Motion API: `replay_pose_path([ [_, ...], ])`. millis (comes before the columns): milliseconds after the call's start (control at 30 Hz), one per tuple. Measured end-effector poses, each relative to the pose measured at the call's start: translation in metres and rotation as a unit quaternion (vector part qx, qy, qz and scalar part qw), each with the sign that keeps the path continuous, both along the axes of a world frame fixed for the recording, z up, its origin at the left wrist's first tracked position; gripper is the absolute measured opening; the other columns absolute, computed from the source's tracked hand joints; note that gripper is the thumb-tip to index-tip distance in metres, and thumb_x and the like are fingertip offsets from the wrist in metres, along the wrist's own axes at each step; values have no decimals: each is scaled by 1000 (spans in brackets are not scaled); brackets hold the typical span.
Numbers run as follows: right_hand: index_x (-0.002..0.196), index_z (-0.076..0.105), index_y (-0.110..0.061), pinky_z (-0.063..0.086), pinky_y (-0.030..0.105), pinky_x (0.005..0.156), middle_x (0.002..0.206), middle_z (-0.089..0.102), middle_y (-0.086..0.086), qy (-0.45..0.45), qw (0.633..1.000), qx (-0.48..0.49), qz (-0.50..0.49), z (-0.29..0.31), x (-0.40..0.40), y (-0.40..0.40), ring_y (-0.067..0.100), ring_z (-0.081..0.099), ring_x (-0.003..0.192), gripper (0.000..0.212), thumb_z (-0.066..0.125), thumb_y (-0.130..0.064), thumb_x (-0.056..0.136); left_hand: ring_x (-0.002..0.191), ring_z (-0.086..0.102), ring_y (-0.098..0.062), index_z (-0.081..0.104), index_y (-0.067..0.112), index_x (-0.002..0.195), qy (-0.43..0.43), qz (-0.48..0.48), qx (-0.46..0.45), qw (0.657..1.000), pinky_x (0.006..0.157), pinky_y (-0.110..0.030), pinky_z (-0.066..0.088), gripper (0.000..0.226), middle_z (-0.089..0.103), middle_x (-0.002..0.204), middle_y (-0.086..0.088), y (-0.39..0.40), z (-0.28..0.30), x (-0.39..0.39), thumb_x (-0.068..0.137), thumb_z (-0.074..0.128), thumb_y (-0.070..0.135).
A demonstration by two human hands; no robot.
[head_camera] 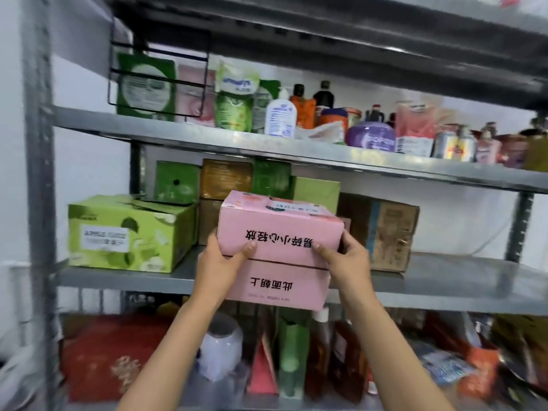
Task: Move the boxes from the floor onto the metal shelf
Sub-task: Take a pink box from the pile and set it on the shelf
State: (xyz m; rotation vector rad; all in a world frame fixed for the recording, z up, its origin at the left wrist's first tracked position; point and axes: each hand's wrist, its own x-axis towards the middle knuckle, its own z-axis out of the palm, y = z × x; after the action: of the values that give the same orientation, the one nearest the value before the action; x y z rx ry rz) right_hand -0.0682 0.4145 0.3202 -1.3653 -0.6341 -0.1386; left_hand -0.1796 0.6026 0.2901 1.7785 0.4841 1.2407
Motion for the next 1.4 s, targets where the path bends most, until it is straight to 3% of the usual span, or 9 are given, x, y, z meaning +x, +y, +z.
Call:
replay_pose_path([
  [133, 123, 63, -24, 54, 16, 60, 102, 73, -7, -9, 999, -21, 30, -5, 9, 45, 4, 67, 84, 44, 72, -5, 84, 97, 62, -22, 48, 15, 125, 32, 25, -17, 999, 73, -29, 46, 66, 62, 107, 1, 38, -6, -6, 74, 75, 48],
  [333, 133, 54, -34, 60, 43, 80, 111, 70, -8, -17, 998, -44, 49, -5, 29, 84, 17, 69, 97, 49, 69, -19, 89, 85, 60, -16, 50, 21, 122, 78, 54, -14, 995, 68, -30, 46, 58, 65, 104, 5, 67, 2, -2, 80, 64, 57],
  [633, 120, 55, -9, 56, 37, 79, 111, 68, 7, 65, 997, -38, 26, 32, 73, 108, 21, 67, 92, 49, 77, -28, 81, 80, 63, -14, 58, 15, 108, 19, 60, -119, 991, 68, -31, 55, 41, 66, 99, 0, 104, 57, 6, 79, 72, 40],
  [767, 120, 51, -11, 46, 27, 67, 102, 73, 7, 118, 981, -100, 113, 19, 77, 114, 22, 69, 91, 63, 72, -52, 78, 92, 64, -17, 54, 18, 119, 56, -15, -130, 990, 89, -40, 52, 55, 64, 107, 3, 106, 52, 4, 75, 75, 44],
  [900, 132, 47, -19, 55, 32, 75, 108, 73, 3, 95, 972, -136, 168, -1, 77, 114, 19, 73, 91, 85, 79, -59, 64, 96, 56, -2, 38, 28, 136, 128, -73, -72, 986, 78, -18, 48, 86, 54, 117, 12, 105, 39, -1, 64, 83, 44],
  [1000, 134, 44, -27, 60, 33, 73, 109, 72, 1, 75, 963, -150, 212, -10, 78, 111, 17, 74, 87, 88, 90, -36, 60, 100, 57, -4, 38, 24, 142, 123, -38, -20, 991, 87, -23, 50, 96, 58, 120, 9, 112, 31, 1, 61, 88, 35],
  [1133, 127, 52, -33, 61, 30, 71, 106, 73, -5, 50, 965, -162, 200, -14, 80, 125, 12, 72, 89, 76, 89, -12, 64, 105, 51, -6, 55, 16, 129, 116, 100, 131, 980, 91, -21, 41, 65, 56, 122, 7, 124, 26, 7, 72, 82, 33],
  [1267, 140, 49, -23, 58, 46, 87, 121, 69, 3, 75, 963, -166, 197, -13, 85, 143, 22, 69, 103, 110, 95, -40, 42, 114, 58, -19, 67, 13, 102, 162, 177, 314, 919, 78, -30, 52, 25, 65, 109, 3, 134, 24, 16, 79, 75, 16],
  [1400, 143, 46, -20, 57, 47, 89, 129, 64, 5, 77, 966, -161, 186, -17, 102, 154, 24, 67, 108, 125, 94, -49, 32, 92, 66, -24, 70, 12, 97, 191, 182, 372, 890, 72, -34, 54, 31, 67, 104, -1, 139, 28, 30, 72, 70, -7],
])
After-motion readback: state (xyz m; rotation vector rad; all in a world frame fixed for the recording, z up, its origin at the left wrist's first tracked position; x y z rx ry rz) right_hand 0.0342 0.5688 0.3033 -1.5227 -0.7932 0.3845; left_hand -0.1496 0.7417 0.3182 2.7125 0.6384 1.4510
